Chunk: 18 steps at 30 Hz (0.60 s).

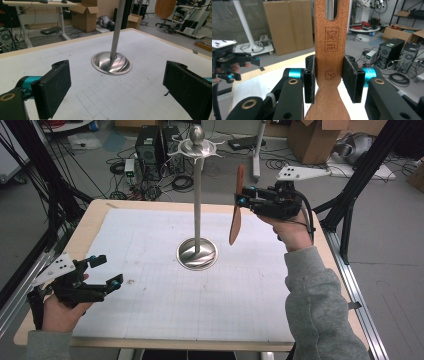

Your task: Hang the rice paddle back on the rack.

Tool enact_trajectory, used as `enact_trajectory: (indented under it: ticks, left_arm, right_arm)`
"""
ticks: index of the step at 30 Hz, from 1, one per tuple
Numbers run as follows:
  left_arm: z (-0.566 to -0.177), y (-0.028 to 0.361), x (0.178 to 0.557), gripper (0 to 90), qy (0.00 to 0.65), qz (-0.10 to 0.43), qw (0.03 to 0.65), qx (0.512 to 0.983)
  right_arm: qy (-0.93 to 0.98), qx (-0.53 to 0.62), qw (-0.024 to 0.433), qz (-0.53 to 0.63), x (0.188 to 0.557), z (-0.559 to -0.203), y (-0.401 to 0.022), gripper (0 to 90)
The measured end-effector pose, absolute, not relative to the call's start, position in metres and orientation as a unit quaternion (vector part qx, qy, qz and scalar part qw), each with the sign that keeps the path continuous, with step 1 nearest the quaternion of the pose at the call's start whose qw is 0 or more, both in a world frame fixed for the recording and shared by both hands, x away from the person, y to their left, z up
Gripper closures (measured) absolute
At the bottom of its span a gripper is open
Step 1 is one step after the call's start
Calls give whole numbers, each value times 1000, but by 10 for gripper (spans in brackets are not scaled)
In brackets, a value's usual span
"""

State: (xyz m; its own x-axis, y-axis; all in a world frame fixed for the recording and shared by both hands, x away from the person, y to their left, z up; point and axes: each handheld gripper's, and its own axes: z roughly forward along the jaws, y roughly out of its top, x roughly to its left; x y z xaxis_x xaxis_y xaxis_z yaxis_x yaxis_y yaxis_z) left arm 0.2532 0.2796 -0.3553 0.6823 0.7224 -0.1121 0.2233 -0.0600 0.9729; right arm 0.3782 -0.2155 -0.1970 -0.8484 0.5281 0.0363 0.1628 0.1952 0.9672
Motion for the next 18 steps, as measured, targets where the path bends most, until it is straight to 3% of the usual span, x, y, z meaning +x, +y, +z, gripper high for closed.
enact_trajectory:
  ticks: [18]
  left_arm:
    - [-356,284,253,83,344,213,596,693]
  right_arm:
    - [754,240,172,587,387,-184,-203,646]
